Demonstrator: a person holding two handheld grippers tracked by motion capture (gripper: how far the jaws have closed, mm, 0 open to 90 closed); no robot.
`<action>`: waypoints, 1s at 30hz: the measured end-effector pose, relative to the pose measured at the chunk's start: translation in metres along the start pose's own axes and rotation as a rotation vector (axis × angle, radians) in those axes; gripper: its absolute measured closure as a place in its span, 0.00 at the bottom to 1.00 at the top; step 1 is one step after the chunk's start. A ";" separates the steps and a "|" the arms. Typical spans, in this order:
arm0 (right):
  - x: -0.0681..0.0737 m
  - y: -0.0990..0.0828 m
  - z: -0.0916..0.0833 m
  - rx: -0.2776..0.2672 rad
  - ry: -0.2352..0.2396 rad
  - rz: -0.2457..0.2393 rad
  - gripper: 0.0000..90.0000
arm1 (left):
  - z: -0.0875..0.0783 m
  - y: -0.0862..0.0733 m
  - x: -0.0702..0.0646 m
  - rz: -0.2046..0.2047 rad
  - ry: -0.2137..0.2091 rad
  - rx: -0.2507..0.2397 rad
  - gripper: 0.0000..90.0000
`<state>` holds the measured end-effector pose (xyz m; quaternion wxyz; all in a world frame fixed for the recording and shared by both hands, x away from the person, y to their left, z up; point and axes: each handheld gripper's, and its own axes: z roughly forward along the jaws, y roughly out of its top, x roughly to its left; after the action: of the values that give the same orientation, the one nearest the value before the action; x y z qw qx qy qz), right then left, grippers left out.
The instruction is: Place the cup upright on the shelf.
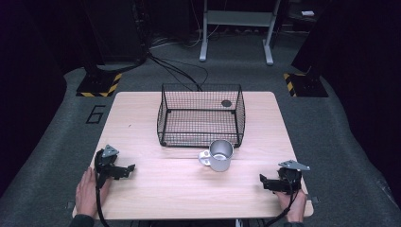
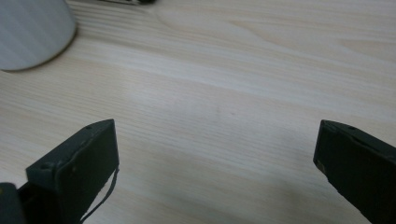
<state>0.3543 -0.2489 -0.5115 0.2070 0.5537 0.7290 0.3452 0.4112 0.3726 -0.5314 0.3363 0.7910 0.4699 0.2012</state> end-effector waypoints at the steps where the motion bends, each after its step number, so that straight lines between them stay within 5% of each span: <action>1: 0.003 0.002 -0.001 -0.002 0.009 -0.002 0.00 | 0.000 0.000 0.000 0.000 0.000 0.000 0.00; 30: 0.089 0.059 -0.003 -0.091 0.204 -0.114 0.00 | 0.000 0.000 0.000 -0.002 0.000 0.002 0.00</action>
<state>0.3643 -0.1565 -0.4587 0.1758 0.4634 0.7600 0.4204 0.4109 0.3724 -0.5312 0.3357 0.7908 0.4709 0.2006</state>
